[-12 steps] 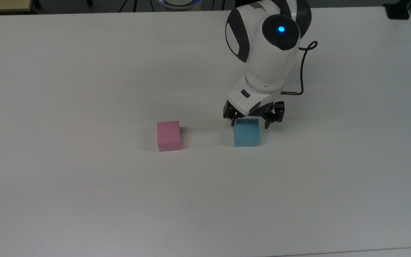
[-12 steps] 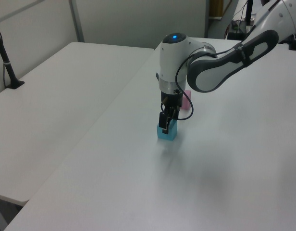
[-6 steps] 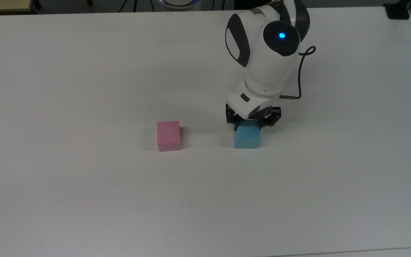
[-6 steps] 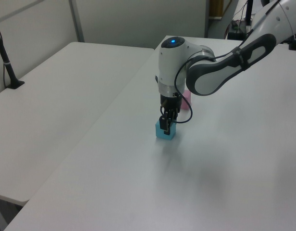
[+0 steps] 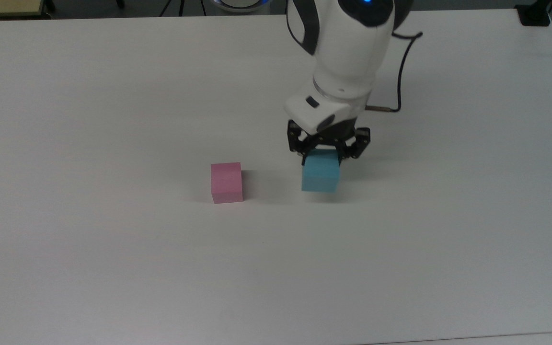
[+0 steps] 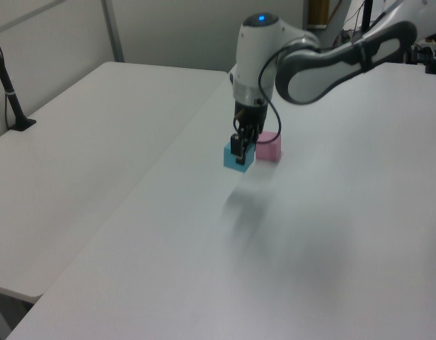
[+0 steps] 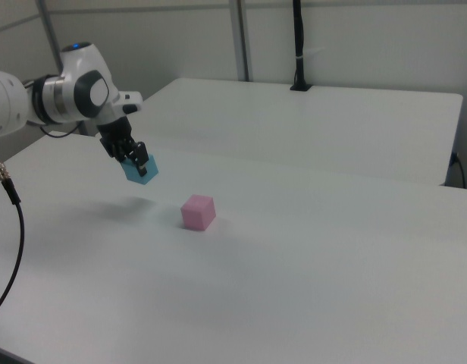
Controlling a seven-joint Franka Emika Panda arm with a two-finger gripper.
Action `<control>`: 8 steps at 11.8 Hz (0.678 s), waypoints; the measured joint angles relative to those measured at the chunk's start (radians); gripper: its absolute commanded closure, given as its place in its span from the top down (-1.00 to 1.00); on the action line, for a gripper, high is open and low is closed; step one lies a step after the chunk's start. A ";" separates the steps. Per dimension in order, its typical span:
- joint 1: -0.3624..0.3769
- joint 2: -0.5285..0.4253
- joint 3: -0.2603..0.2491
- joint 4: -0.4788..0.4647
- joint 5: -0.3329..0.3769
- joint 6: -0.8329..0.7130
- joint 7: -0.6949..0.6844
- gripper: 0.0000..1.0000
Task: Put blue cube on pink cube
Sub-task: 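Lift the light-blue cube and carry it toward the pink cube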
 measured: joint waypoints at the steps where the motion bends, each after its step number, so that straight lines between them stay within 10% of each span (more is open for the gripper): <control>1: -0.013 -0.032 0.000 0.000 0.000 -0.036 -0.012 -0.37; 8: -0.121 -0.199 0.000 -0.002 0.088 -0.291 -0.364 -0.34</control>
